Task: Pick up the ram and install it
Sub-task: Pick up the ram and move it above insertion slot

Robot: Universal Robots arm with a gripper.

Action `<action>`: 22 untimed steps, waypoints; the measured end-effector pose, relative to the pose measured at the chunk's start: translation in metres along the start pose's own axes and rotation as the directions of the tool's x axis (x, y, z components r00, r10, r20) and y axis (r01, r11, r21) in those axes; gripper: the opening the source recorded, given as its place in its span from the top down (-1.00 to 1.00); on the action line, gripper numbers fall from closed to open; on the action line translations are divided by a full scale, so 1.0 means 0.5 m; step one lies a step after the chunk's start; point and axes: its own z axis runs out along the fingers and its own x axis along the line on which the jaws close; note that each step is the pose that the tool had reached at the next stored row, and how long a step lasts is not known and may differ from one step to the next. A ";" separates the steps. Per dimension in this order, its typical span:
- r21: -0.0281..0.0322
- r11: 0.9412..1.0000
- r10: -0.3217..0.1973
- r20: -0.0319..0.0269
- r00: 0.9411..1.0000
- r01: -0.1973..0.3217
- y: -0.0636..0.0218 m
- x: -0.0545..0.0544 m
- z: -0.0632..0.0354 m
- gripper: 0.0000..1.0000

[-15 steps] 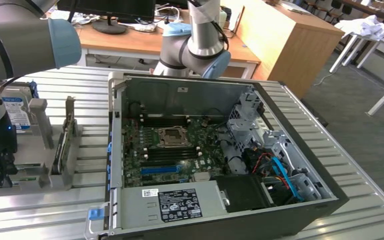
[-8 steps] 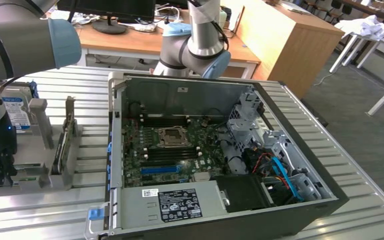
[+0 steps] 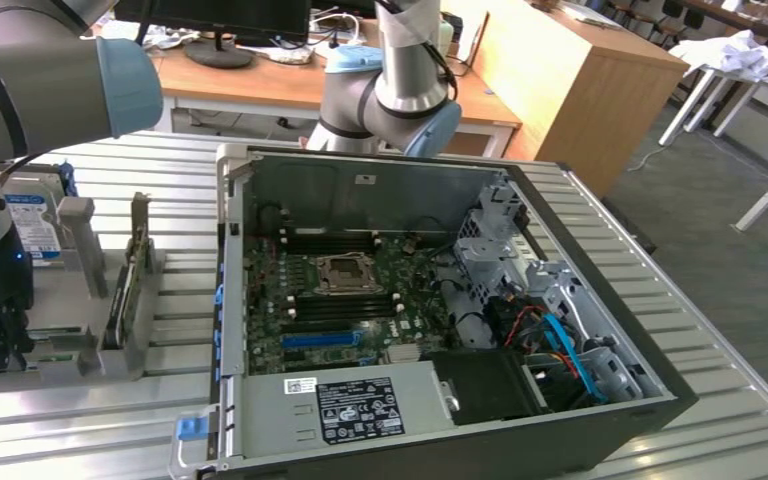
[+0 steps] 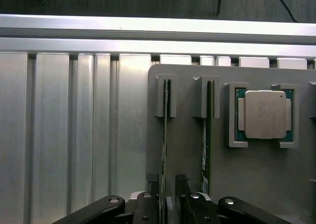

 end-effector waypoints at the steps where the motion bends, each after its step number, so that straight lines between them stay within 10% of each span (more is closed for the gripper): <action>1: 0.000 1.000 0.000 0.000 1.000 0.000 0.000 0.000 0.000 0.45; 22: 0.000 1.000 0.000 0.000 1.000 0.000 -0.001 0.000 -0.003 0.76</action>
